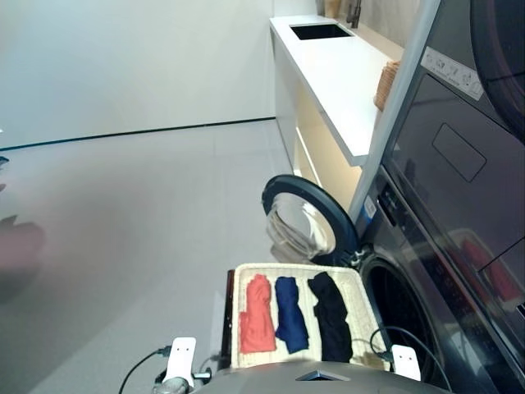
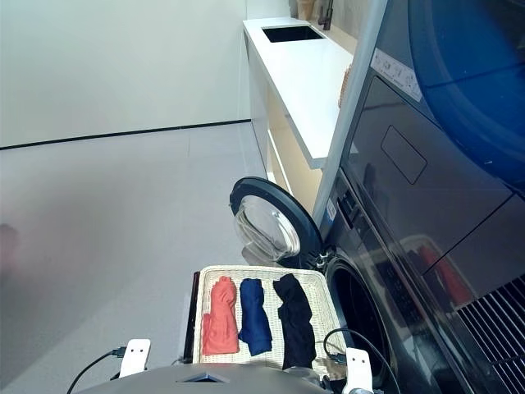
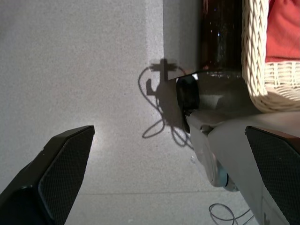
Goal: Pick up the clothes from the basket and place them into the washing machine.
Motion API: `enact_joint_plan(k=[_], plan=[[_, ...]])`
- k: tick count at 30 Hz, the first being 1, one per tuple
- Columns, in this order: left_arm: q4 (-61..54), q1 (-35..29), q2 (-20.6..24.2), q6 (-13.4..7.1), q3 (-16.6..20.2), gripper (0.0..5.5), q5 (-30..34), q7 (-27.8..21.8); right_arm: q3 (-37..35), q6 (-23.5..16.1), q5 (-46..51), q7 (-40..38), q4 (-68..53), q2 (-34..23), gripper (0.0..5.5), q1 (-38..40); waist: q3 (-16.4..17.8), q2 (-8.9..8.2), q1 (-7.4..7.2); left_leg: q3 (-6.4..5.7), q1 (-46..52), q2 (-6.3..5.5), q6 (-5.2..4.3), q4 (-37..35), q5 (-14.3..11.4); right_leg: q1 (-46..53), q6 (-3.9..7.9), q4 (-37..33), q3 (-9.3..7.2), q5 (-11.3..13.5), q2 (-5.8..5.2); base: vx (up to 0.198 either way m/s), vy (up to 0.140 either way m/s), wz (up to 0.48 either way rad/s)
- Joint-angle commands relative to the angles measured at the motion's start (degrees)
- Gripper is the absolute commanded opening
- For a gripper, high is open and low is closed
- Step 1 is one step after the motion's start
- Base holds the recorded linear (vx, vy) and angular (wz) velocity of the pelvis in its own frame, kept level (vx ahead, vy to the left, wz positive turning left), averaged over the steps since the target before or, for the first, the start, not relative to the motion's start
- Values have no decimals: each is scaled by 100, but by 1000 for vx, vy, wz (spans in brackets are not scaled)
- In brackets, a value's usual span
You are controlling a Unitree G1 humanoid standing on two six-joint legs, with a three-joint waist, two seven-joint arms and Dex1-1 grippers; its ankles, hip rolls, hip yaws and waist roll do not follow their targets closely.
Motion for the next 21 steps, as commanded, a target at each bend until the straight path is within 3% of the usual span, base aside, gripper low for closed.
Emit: enact_joint_plan(k=[1, 10, 13, 14, 15, 16, 17, 21], plan=[[273, -473, -36, -43, -76, 550, -30, -114, -44, -111, 93, 28, 166, -8, 550, -516, 471, -73, -46, 31, 505, -181, -13, 34, -467, 122, 65, 205, -59, -245, -118, 0, 0, 0], [123, -514, -41, -116, -146, 550, -98, -100, -58, -147, 126, -18, 72, -40, 550, -535, 495, -68, -37, -9, 465, -201, 3, 34, -488, 85, 77, 226, -81, -241, -148, 0, 0, 0], [-193, -543, -37, -210, -68, 550, -602, -136, -118, -237, 466, 3, -249, -57, 550, -542, 549, -53, -25, -32, 438, -206, 10, 34, -472, 32, 80, 299, -82, -252, -165, 0, 0, 0], [-451, -822, 199, -121, 53, 550, -878, -131, -129, -254, 525, 36, -430, -163, 550, -561, 550, -23, -54, -34, 429, -213, 7, 34, -472, 21, 90, 302, -80, -246, -166, 0, 0, 0], [-956, -873, 139, -309, -123, 550, -1031, 61, -137, -286, 683, -15, -589, -135, 550, -556, 577, -18, -66, -43, 422, -221, 14, 34, -474, 17, 88, 321, -92, -246, -171, 0, 0, 0], [-934, -873, -87, -187, -120, 550, -1583, -92, -109, -326, 788, -4, -848, -83, 550, -554, 617, -17, -77, -54, 410, -224, 16, 34, -464, 2, 90, 330, -90, -244, -175, 0, 0, 0], [-1402, -822, -190, -399, -216, 550, -1806, 59, -87, -342, 935, -87, -1010, -59, 550, -553, 652, -17, -71, -75, 384, -229, 20, 34, -455, -20, 89, 336, -89, -242, -182, -51, 3, 86], [-2833, -976, -369, -511, -804, 550, -2349, 408, 158, -502, 1422, -379, -2173, 17, 550, -743, 839, 11, -88, -131, 263, -257, 33, 34, -383, -136, 87, 367, -92, -214, -205, -69, 5, 37]])
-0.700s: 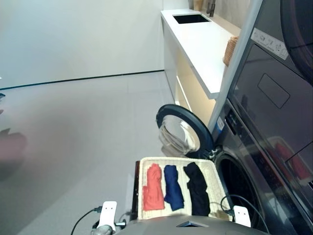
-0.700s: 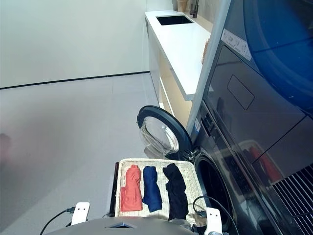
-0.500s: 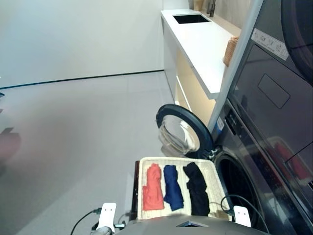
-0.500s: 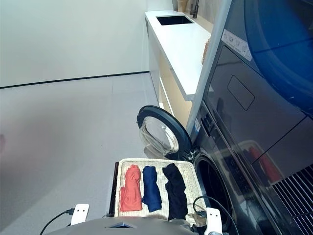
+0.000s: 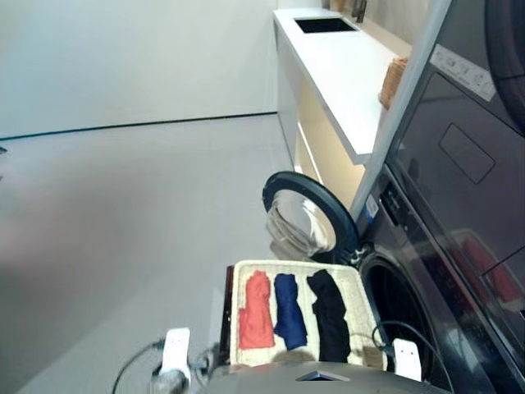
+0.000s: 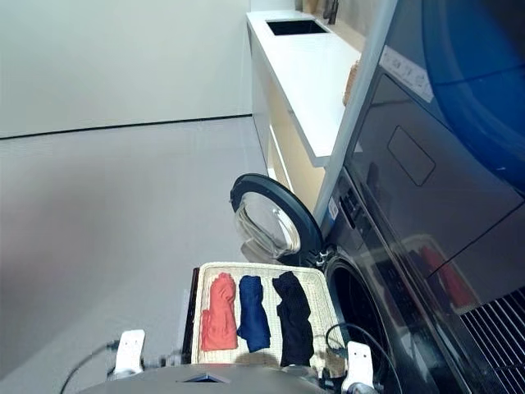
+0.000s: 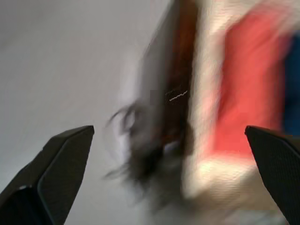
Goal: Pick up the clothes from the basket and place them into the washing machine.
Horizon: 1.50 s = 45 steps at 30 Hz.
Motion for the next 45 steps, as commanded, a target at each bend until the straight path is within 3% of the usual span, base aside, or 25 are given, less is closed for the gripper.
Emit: enact_joint_plan(k=[1, 6, 9, 10, 13, 15, 16, 20, 26, 30, 36, 40, 45], plan=[[-704, -926, -93, -364, -328, 550, -359, 334, 26, -423, 560, -268, -879, -54, 550, -837, 647, 50, -83, -54, 363, -215, 11, 32, -405, -106, 91, 381, -18, -217, -190, -67, 17, 92], [-2074, -1152, 160, -490, -724, 550, -41, 756, 367, -746, -9, -764, -3121, -316, 550, -854, 985, 66, -131, -24, 104, -226, 22, 154, -356, -426, 103, 542, 92, -190, -219, -96, 7, 63], [-2200, -1347, 134, -577, -814, 550, 30, 987, 435, -824, -17, -865, -3465, -359, 550, -995, 1122, 52, -128, -33, -103, -211, 29, 307, -363, -620, 90, 642, 148, -189, -219, -106, -22, -4], [-2437, -1494, 161, -614, -900, 550, 91, 1140, 489, -929, -137, -977, -4201, -434, 550, -1053, 1302, 12, -137, -26, -344, -184, 31, 541, -384, -841, 71, 784, 218, -195, -208, -138, -43, 4], [-2607, -1838, 210, -717, -1046, 550, 241, 1347, 576, -1113, -365, -1181, -4952, -558, 550, -1339, 1650, -62, -155, -49, -860, -118, 14, 1093, -473, -1303, 19, 1154, 346, -250, -190, -166, -53, -42], [-2606, -1843, 210, -716, -1045, 550, 242, 1348, 574, -1109, -369, -1184, -4958, -557, 550, -1340, 1638, -61, -153, -49, -893, -117, 14, 1122, -486, -1333, 19, 1173, 351, -257, -190, -102, -24, -38], [-2953, -2014, 338, -778, -1067, 550, 383, 1494, 563, -1265, -547, -1267, -5929, -706, 550, -1541, 1921, -126, -204, -84, -1339, -93, -17, 1619, -647, -1815, -8, 1683, 458, -393, -188, -131, -47, -52], [-2846, -2308, 254, -814, -1194, 550, 645, 1972, 842, -1311, -848, -1473, -6620, -809, 550, -1817, 2105, -207, -233, -169, -1973, -30, -20, 2103, -755, -2597, -11, 2412, 638, -531, -134, -146, -43, -54], [-2537, -2779, 107, -761, -1255, 550, 972, 2416, 1224, -1378, -1097, -1842, -7038, -663, 550, -2732, 2413, -246, -266, -216, -2774, -29, 8, 2778, -910, -3427, -41, 3040, 779, -616, -137, -114, -15, -16], [-2297, -3171, 41, -666, -1432, 550, 1557, 2869, 1643, -1493, -1212, -2031, -7124, -365, 550, -3449, 2542, -233, -284, -247, -3480, -28, 66, 3158, -976, -4198, -93, 3442, 921, -680, -79, -78, 10, -24], [-2000, -3538, -77, -602, -1432, 550, 1564, 3147, 1935, -1512, -1188, -2167, -7053, -133, 550, -3877, 2542, -240, -321, -300, -4107, -26, 88, 3422, -1021, -4809, -120, 3722, 944, -765, -50, -36, -7, -16], [-1545, -3820, -210, -616, -1321, 550, 1159, 3194, 2048, -1495, -1224, -2228, -7061, -50, 550, -4121, 2542, -268, -362, -356, -4509, -74, 108, 3558, -1025, -5230, -117, 3924, 976, -775, -55, -13, 0, -11], [-935, -4140, -228, -599, -1120, 550, 878, 3317, 2177, -1494, -1233, -2222, -7054, -49, 550, -4228, 2542, -314, -423, -351, -4808, -19, 99, 3765, -1077, -5550, -146, 4092, 1020, -821, -42, 0, 0, 0]])
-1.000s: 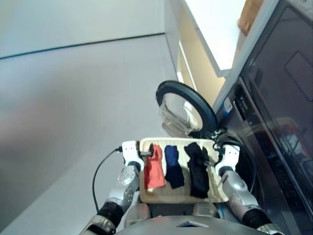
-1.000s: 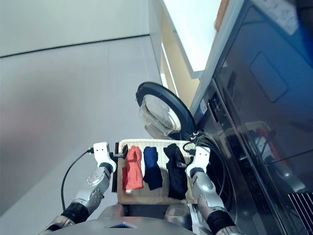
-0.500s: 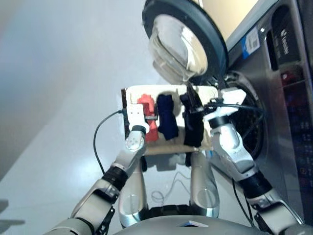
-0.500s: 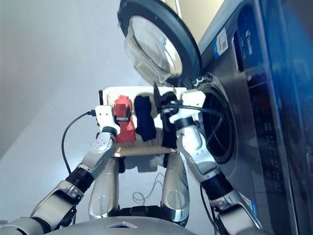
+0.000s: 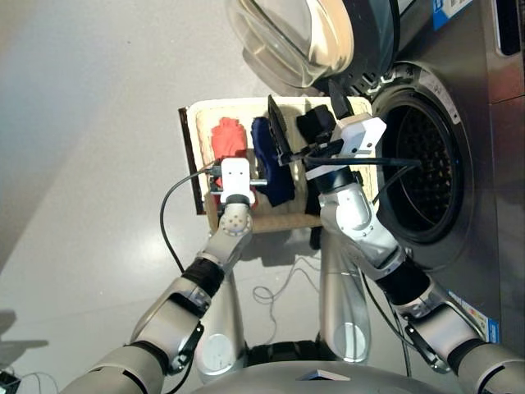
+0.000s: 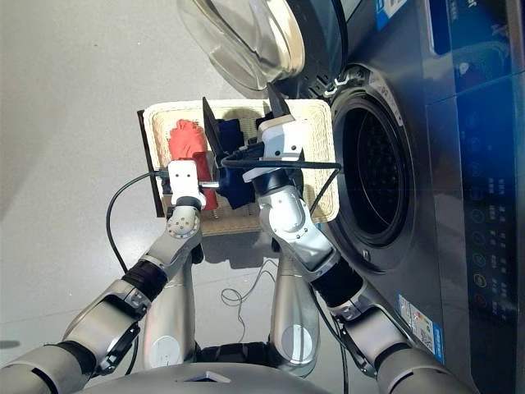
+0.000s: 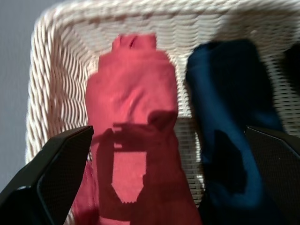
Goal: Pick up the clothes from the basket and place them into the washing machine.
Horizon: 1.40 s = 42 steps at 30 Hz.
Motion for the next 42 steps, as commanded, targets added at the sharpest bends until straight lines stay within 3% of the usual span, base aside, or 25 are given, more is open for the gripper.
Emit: enact_joint_plan(k=[1, 9, 14, 24, 25, 28, 29, 36, 37, 38, 39, 42], plan=[[260, -357, -97, -144, 29, 550, -214, 183, 38, -457, -188, 44, -768, 163, 550, -237, -71, -106, -90, -87, -11, -59, 75, 670, -683, -209, 147, 230, 189, -37, 53, 0, 0, 0], [1168, -867, -101, -152, 331, 550, -864, 117, 216, -514, 122, 192, -870, 82, 550, -372, -71, -193, -221, 26, -253, 33, 42, 910, -781, -586, 153, 420, 355, -70, 153, -2, 3, -24], [1643, -1175, 15, -165, 652, 550, -1366, 105, 290, -538, 239, 159, -850, 111, 550, -451, -71, -295, -297, 3, -473, 99, 12, 1037, -801, -754, 150, 467, 378, -97, 193, -17, -20, -148], [2248, -1732, 503, -1, 823, 550, -1339, -6, 76, -617, 304, 183, -1016, -63, 550, -355, -71, -398, -379, -46, -902, 164, -26, 1241, -795, -1138, 153, 584, 366, -51, 227, 7, 0, 0], [2291, -1730, 523, 7, 820, 550, -1332, -23, 79, -624, 318, 182, -1006, -64, 550, -308, -71, -392, -373, -70, -822, 180, -49, 1333, -1001, -1061, 183, 689, 367, -247, 236, 67, -1, -2], [2365, -1815, 563, 50, 817, 550, -1290, -52, 10, -645, 358, 187, -1031, -103, 550, -270, -71, -397, -383, -84, -875, 183, -49, 1361, -1001, -1108, 184, 712, 375, -241, 234, -17, 8, -25], [2361, -1857, 573, 47, 818, 550, -1289, -51, -7, -645, 357, 189, -1040, -111, 550, -308, -71, -409, -394, -69, -997, 164, -27, 1294, -798, -1216, 153, 616, 383, -41, 228, -120, 5, -18], [2533, -1960, 529, 120, 841, 550, -1392, -115, -56, -648, 517, 228, -1033, -140, 550, -267, -71, -394, -394, -72, -1052, 170, -36, 1330, -780, -1255, 147, 601, 417, 6, 253, -17, 1, -1], [2536, -1948, 521, 132, 839, 457, -1381, -117, -69, -642, 524, 223, -1031, -137, 550, -251, -71, -395, -390, -73, -1048, 179, -39, 1336, -790, -1249, 148, 606, 416, -5, 249, 0, 0, 0], [2524, -1931, 511, 128, 834, 119, -1386, -110, -78, -637, 528, 215, -1026, -141, 550, -246, -71, -392, -389, -79, -1052, 174, -39, 1347, -788, -1243, 146, 606, 421, -5, 256, 0, 0, 0], [2515, -1930, 508, 127, 836, 0, -1386, -104, -87, -635, 538, 205, -1027, -153, 550, -246, -71, -386, -386, -81, -1044, 169, -39, 1324, -770, -1236, 146, 591, 426, 5, 254, 0, 0, 0], [2497, -1867, 468, 149, 819, 0, -1340, -115, -130, -594, 564, 208, -972, -196, 550, -207, -71, -377, -379, -76, -968, 161, -47, 1268, -747, -1163, 142, 540, 427, 14, 248, 0, 0, 0]])
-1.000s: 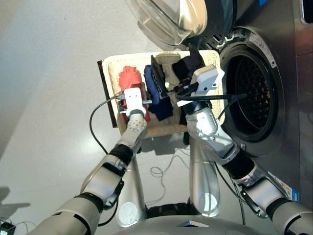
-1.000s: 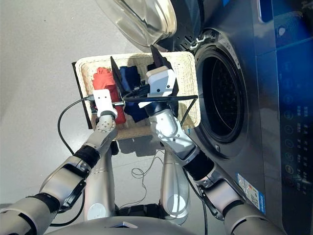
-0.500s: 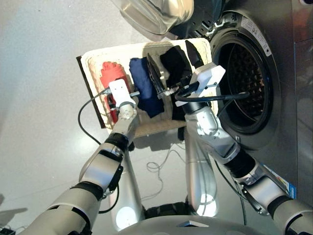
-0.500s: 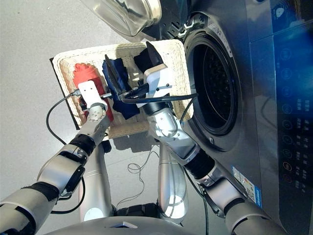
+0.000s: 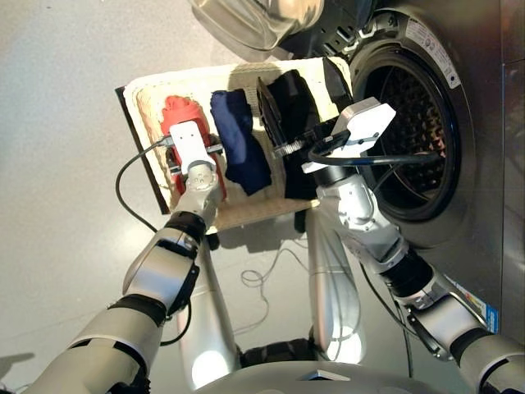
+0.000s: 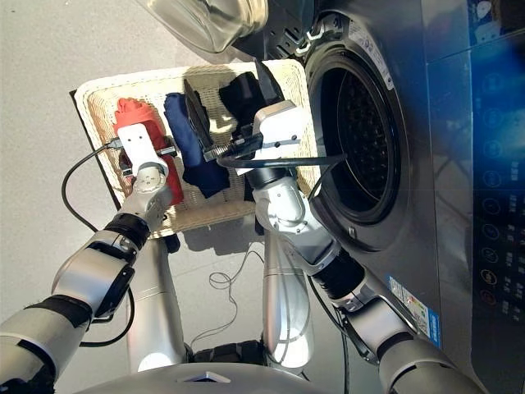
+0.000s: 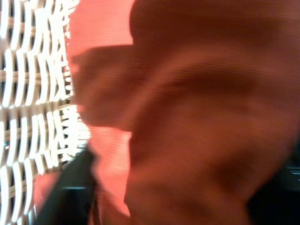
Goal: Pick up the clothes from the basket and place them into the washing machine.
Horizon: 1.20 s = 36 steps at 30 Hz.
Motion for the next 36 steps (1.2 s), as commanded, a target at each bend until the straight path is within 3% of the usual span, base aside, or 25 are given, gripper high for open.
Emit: enact_joint_plan(k=[1, 5, 7, 9, 14, 19, 26, 32, 36], plan=[[289, -141, -79, -81, -15, 0, 9, 51, -214, -376, 134, 64, -722, 36, 550, 27, -56, -3, -43, -95, 115, -140, 40, 252, -298, -61, 217, -86, 115, 89, -62, 0, 0, 0], [-433, 181, -182, -244, -176, 0, 104, 139, -295, -331, 253, 69, -606, -24, 550, 117, -56, 45, 9, -42, 369, -179, 27, 17, -225, 158, 213, -224, 77, 117, -84, 0, 0, 0], [-1155, 516, -159, -353, -350, 0, 394, 167, -422, -328, 223, 104, -610, -108, 550, 229, -56, 81, 49, -31, 551, -210, 26, -143, -180, 340, 209, -323, 52, 127, -83, 28, -12, 4], [-2201, 1008, 43, -470, -520, 0, 1105, 244, -646, -354, 194, 85, -582, -227, 550, 435, -56, 134, 116, -25, 849, -253, 17, -366, -129, 629, 213, -471, 21, 133, -96, 74, -23, 50], [-4022, 2254, 297, -747, -307, 0, 1535, 186, -1031, -358, 350, 157, -563, -383, 550, 929, -56, 161, 265, -45, 1639, -343, 17, -836, -72, 1378, 211, -717, -20, 95, -101, 91, -15, 33], [-5647, 2882, 742, -959, -66, 0, 1802, -189, -1309, -146, 496, 446, -525, -764, 550, 1341, -56, 142, 405, -90, 2437, -399, 18, -1039, -136, 2205, 210, -841, -61, -37, -142, 106, -20, 41], [-7145, 2998, 1362, -1232, 161, 0, 1474, -867, -1295, 402, 1131, 1150, -644, -1736, 550, 1392, -56, 101, 507, -126, 2956, -433, -15, -1030, -242, 2713, 214, -780, -108, -176, -231, 28, -8, 21], [-8149, 2948, 1709, -1383, 157, 0, 616, -1408, -913, 745, 1702, 1782, -1425, -3178, 550, 702, -56, 85, 560, -135, 3098, -443, -77, -1079, -207, 2860, 207, -798, -130, -184, -262, 0, 0, 0], [-8577, 2778, 1827, -1423, -94, 0, 130, -1685, -308, 864, 1928, 1881, -1395, -3570, 550, -45, -70, 135, 591, -160, 3138, -451, -87, -1156, -132, 2894, 196, -861, -131, -132, -256, 0, 0, 0]])
